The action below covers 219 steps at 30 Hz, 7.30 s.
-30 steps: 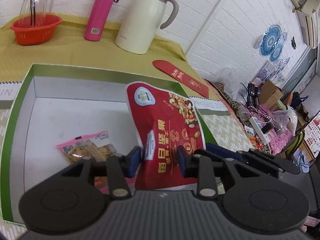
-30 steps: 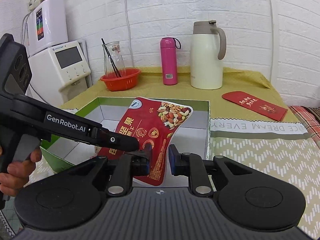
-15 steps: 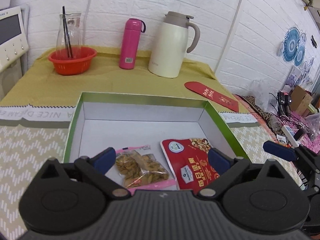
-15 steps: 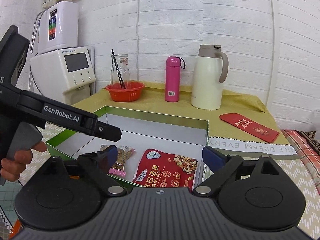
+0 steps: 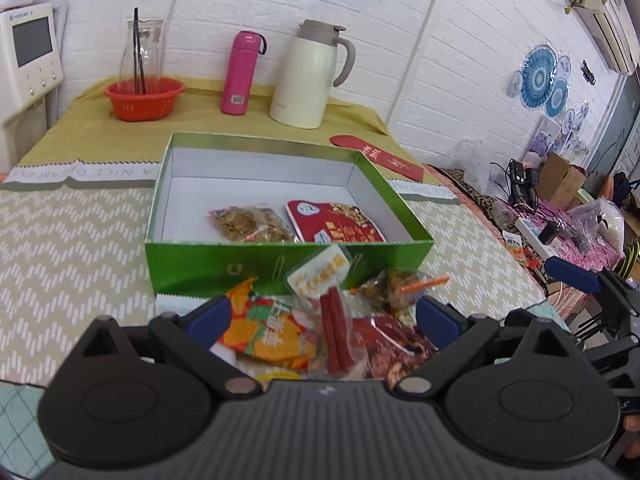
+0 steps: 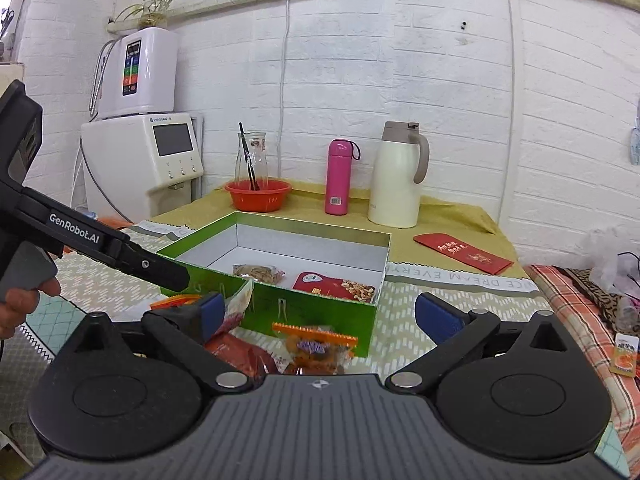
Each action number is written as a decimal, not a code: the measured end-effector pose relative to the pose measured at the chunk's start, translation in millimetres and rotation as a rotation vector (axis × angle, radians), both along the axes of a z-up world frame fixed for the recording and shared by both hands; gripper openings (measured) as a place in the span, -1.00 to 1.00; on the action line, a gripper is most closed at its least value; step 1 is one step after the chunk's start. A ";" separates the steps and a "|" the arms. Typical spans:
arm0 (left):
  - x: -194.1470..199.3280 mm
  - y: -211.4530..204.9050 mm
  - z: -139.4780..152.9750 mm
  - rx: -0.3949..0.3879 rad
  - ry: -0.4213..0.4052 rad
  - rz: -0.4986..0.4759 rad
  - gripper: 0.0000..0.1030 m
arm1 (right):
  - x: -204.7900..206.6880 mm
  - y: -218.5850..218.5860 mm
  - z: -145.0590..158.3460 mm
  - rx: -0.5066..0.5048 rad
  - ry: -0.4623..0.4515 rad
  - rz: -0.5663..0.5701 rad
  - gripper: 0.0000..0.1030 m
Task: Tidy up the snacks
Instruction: 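Reach to the brown meat bag and grasp it with the left tool, then lower the brown meat bag into the green box, release, withdraw, then grasp the orange-edged brown packet with left tool while right tool grasps the cracker pack, then carry both packs into the green box and open both tools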
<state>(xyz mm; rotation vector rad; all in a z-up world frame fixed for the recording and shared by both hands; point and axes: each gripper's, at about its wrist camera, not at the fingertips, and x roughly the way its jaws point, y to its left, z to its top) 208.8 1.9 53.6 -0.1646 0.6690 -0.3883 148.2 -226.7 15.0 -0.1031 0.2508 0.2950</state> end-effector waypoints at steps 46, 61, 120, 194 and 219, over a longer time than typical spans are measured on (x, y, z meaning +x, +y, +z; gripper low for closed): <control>-13.3 -38.2 -54.7 -0.113 0.091 -0.133 -0.25 | 0.9 -39.1 -82.8 0.294 0.294 -0.009 0.76; -19.0 -31.8 -45.8 -0.182 0.078 -0.188 -0.56 | -15.5 -27.3 -59.4 0.222 0.227 -0.028 0.06; 87.1 39.8 7.5 -0.081 -0.054 0.124 0.82 | 99.5 62.3 3.9 0.087 0.091 0.048 1.00; -54.4 2.3 -80.9 0.282 -0.031 -0.290 0.41 | -50.0 60.3 -93.2 -0.013 0.270 0.099 1.00; -61.9 2.0 -71.7 0.315 -0.060 -0.283 0.52 | -57.7 33.4 -66.8 0.115 0.221 0.098 0.87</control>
